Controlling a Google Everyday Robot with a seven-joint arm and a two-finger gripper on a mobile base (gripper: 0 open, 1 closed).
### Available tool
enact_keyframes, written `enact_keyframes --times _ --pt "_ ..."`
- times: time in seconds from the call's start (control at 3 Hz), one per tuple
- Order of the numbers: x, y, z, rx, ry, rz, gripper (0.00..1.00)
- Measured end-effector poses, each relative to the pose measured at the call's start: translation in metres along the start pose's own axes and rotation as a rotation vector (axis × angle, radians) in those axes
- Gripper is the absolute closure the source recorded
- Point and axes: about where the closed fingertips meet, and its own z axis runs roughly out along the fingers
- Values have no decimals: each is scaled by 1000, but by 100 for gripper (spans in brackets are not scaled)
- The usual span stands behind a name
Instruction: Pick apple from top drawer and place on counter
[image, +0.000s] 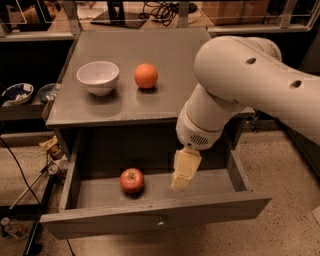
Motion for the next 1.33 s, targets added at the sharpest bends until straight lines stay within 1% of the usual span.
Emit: enact_keyframes --times 0.33,0.67,1.0,1.33 --pt "-4 -1 4 0 -9 -1 0" --pt "-33 -12 35 -13 -67 0 0" --pt "-33 -12 35 -13 -68 1 0" --pt "-46 -8 60 -11 -88 23 0"
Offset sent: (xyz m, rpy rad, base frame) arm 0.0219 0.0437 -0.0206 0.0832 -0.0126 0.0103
